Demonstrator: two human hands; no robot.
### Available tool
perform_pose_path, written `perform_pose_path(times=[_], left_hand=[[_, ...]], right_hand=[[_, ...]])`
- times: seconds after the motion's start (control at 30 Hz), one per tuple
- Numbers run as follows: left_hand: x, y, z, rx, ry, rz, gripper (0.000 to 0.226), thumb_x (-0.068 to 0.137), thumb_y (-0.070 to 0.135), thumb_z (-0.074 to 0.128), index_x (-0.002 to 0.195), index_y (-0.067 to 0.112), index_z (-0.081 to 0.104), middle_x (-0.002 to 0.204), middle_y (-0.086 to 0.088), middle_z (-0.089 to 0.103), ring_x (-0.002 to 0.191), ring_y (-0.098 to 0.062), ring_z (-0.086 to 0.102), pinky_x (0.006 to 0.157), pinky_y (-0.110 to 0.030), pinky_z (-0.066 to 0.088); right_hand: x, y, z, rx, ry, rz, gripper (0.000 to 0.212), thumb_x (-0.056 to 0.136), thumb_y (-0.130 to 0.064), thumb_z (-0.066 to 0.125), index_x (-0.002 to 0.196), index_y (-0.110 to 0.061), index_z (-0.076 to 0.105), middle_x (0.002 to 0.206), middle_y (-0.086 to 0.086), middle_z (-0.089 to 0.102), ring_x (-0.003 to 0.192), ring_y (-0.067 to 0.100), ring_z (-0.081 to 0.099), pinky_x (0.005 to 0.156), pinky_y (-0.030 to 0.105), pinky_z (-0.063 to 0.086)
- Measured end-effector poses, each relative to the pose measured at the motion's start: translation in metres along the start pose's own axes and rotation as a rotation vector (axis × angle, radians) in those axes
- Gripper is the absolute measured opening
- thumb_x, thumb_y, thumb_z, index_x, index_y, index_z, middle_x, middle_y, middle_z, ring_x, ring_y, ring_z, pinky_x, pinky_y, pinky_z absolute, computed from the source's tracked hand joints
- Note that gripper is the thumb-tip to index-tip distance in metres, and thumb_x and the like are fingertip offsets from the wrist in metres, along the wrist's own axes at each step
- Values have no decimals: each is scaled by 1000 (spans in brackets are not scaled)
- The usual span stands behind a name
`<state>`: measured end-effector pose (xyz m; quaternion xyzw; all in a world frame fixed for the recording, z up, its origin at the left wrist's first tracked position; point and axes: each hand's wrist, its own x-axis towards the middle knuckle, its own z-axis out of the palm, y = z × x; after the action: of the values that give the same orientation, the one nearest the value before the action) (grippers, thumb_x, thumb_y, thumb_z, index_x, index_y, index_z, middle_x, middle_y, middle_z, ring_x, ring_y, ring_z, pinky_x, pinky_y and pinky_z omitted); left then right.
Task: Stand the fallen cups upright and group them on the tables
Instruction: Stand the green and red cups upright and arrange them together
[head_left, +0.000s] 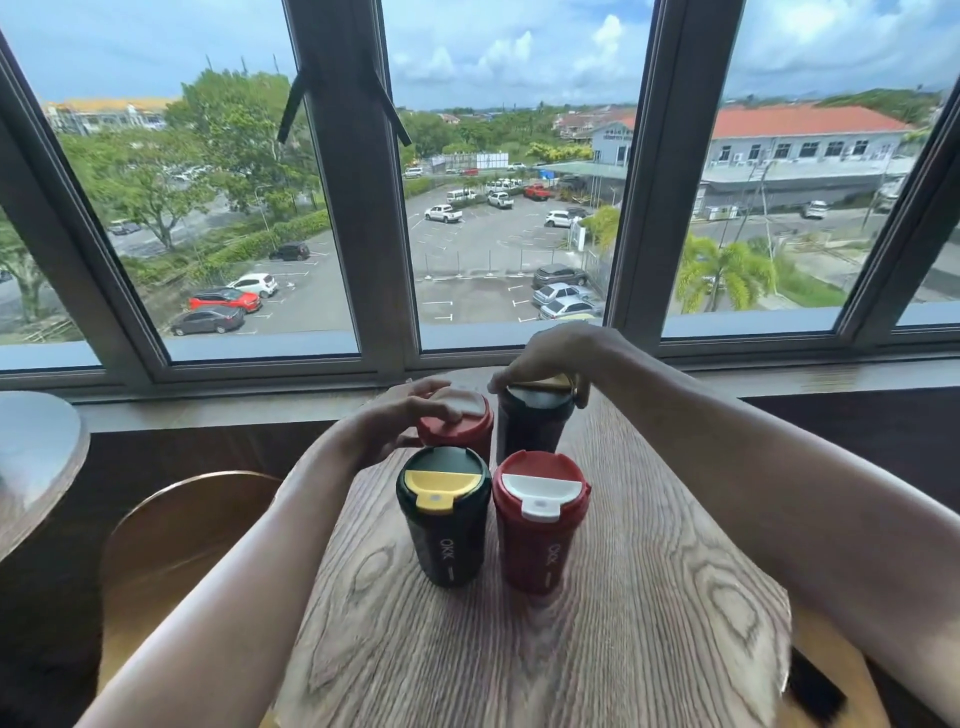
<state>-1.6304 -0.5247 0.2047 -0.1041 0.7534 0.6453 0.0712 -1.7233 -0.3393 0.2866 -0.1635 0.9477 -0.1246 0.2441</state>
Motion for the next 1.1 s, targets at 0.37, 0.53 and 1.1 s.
perform_pose_path(times=[0.37, 0.53, 1.1], left_hand=[[4, -2, -3, 16, -6, -1, 49, 69, 19, 77, 114, 31, 63, 116, -3, 65, 102, -18, 61, 72, -29, 46], [1, 0, -1, 0, 3, -4, 54, 62, 22, 76, 114, 31, 62, 112, -1, 66, 97, -17, 61, 72, -29, 45], [-3, -1, 2, -59, 6, 10, 49, 63, 20, 75, 109, 33, 65, 111, 0, 68, 100, -17, 61, 77, -30, 44]], right_hand=[[-8, 6, 23, -44, -32, 13, 86, 84, -68, 53, 138, -2, 45, 144, 21, 44, 91, 39, 65, 69, 40, 60], [-8, 22, 20, -116, -11, -78, 75, 83, -69, 54, 123, -5, 50, 118, 14, 63, 89, 28, 70, 72, 34, 56], [7, 81, 46, 638, -72, -300, 44, 74, -34, 82, 109, -14, 64, 107, 12, 69, 88, 24, 68, 81, 39, 58]])
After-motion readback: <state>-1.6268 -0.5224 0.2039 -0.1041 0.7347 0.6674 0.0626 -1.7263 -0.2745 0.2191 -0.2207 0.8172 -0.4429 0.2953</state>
